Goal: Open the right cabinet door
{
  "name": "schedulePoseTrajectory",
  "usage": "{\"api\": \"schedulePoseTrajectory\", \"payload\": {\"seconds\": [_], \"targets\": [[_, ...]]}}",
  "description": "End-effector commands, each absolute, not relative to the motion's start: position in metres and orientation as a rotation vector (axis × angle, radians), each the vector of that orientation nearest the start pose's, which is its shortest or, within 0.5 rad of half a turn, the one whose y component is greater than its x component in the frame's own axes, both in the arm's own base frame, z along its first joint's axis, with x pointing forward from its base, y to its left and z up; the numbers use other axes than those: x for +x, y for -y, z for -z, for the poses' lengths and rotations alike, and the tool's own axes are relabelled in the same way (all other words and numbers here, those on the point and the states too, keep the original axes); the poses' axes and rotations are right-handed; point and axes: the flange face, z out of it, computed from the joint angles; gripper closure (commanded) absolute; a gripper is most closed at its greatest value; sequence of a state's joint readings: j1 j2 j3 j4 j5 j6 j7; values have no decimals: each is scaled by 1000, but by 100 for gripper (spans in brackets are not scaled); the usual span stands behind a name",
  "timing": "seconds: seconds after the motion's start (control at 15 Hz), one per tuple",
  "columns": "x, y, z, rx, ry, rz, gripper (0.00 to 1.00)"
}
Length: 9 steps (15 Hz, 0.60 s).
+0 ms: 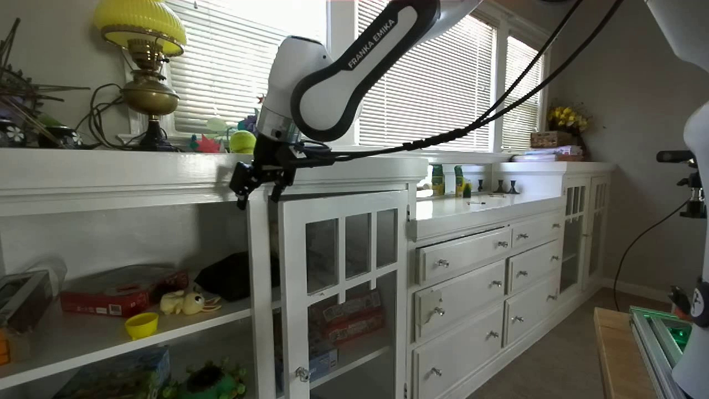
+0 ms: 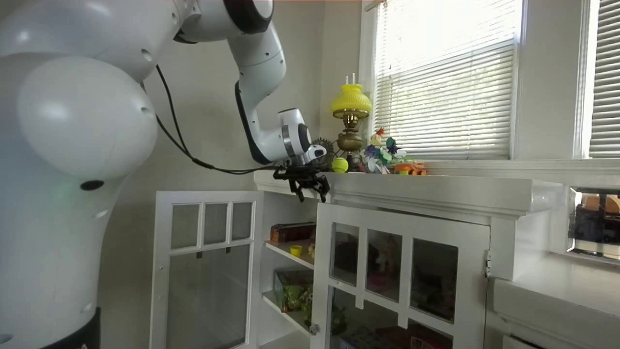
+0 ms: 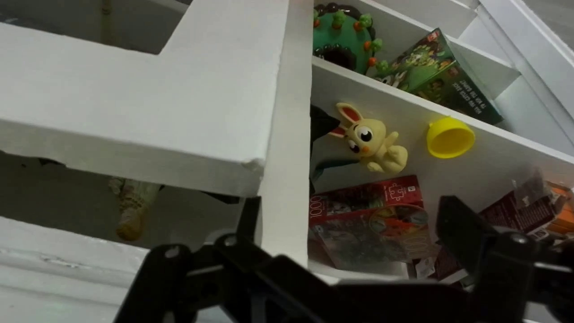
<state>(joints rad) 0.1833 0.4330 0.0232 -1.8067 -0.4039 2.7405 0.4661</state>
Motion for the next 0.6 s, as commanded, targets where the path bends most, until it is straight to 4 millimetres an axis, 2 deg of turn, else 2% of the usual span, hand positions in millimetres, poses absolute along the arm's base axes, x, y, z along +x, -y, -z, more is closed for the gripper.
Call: {"api": "schedulePoseTrajectory", "payload": {"seconds": [0.0,0.27,0.53], "targets": [[667,-147,-356,-3076,89,845,0],[663,-151,-354,-3040,85,785,0],[650,-172,-345,-2964,66,660,0]]}}
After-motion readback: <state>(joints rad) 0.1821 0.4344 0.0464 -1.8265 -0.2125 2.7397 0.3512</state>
